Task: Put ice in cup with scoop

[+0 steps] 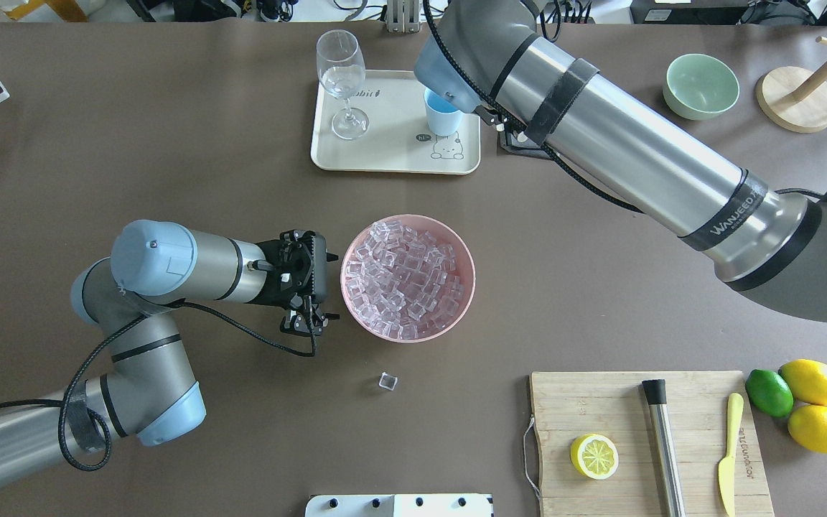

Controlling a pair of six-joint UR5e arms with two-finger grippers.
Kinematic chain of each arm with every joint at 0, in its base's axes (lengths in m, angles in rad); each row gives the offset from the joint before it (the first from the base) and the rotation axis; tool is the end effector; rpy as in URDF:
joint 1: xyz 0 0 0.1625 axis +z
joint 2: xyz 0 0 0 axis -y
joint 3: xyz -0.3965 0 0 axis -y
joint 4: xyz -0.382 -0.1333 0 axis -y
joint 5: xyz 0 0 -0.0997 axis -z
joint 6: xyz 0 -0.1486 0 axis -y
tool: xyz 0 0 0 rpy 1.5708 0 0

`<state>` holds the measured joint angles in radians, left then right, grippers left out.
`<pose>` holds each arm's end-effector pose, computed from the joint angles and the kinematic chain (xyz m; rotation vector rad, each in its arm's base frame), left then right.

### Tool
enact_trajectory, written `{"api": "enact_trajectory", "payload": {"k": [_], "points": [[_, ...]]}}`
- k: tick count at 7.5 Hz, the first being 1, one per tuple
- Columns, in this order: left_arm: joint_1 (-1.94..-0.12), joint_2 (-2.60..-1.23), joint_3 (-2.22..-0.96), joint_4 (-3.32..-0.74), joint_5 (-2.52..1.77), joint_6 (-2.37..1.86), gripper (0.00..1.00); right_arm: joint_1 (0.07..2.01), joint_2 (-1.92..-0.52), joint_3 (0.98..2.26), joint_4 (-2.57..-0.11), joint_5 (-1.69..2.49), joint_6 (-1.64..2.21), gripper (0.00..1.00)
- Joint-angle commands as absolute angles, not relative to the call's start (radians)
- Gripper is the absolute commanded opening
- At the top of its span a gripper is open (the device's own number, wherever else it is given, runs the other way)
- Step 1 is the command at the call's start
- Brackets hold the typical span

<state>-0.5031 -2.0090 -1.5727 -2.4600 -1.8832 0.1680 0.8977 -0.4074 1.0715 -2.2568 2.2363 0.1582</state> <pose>0.5491 -0.4022 0.2958 1.1589 0.8777 1.2366 -0.4425 -0.6217 0.2032 -0.2910 -0.6066 -0.4883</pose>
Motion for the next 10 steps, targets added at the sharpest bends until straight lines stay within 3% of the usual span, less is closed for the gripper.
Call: {"api": "enact_trajectory", "payload": {"k": [1, 4, 10], "points": [[-0.515, -2.031, -1.542, -2.459, -1.937, 0.169, 0.98, 0.887, -0.321, 1.017, -2.412, 2.250, 0.108, 0.00], [-0.575, -2.069, -1.470, -2.462, -2.046, 0.170, 0.98, 0.876, -0.350, 1.064, -2.477, 2.250, 0.069, 0.00], [-0.575, -2.085, -1.453, -2.474, -2.046, 0.169, 0.98, 0.873, -0.361, 1.130, -2.600, 2.250, 0.032, 0.00]]}}
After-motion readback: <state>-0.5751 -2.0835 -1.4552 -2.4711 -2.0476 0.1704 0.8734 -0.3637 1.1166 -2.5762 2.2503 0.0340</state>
